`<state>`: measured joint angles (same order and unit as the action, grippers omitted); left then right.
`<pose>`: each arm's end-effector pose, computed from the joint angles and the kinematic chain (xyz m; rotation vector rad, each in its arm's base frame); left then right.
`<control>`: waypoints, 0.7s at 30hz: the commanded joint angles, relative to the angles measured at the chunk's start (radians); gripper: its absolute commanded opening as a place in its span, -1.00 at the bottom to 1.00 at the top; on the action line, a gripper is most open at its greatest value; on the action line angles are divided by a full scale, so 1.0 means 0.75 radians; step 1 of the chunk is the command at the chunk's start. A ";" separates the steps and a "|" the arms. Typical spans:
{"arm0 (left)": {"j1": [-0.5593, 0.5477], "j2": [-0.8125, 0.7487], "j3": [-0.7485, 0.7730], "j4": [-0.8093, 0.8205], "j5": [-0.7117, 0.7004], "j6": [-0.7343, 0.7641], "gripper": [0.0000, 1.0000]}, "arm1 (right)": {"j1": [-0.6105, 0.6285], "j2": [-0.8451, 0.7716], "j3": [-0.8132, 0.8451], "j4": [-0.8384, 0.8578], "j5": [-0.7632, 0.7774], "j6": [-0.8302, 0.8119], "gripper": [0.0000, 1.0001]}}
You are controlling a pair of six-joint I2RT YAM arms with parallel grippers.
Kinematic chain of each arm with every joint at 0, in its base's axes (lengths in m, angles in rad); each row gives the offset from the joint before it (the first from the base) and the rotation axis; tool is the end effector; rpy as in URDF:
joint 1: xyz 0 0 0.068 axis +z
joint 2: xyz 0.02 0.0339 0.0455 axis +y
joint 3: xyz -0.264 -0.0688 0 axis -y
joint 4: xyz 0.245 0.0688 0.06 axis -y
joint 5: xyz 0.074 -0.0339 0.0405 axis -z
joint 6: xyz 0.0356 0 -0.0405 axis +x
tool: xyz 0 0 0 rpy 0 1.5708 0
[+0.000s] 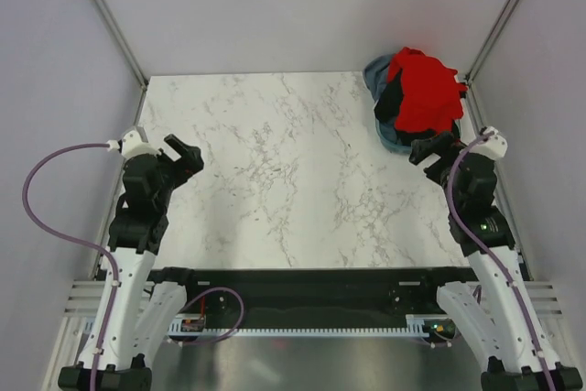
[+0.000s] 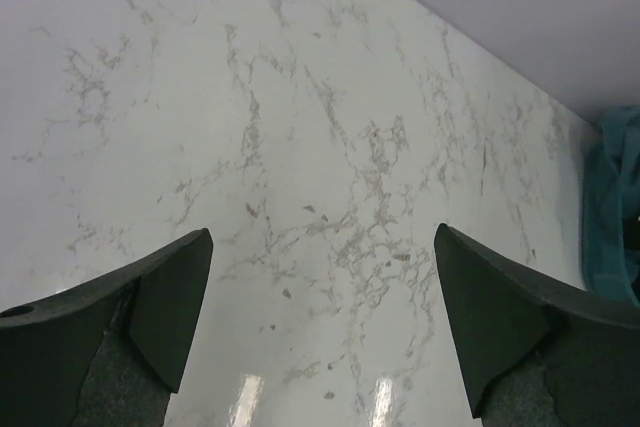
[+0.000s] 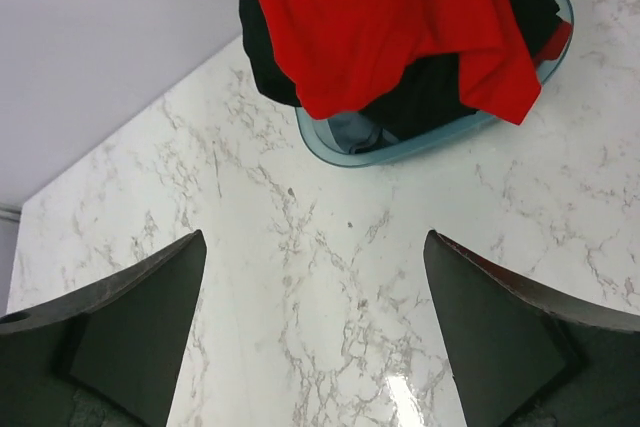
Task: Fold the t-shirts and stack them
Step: Grab the tshirt from the pile
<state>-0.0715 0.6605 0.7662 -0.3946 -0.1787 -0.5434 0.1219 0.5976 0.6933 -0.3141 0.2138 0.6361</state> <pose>0.1534 -0.0046 0.3299 -0.5553 1.7784 -0.2610 0.1459 0.0103 0.3216 0.6046 1.6932 0.3532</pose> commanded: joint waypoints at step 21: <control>0.001 0.040 0.052 -0.470 0.382 0.070 0.98 | 0.001 1.203 0.976 -0.420 0.165 -0.386 0.96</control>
<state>-0.0715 0.7132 0.7937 -0.6960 0.1131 -0.5144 0.1223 1.4712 1.3678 -0.6037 0.2958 0.4019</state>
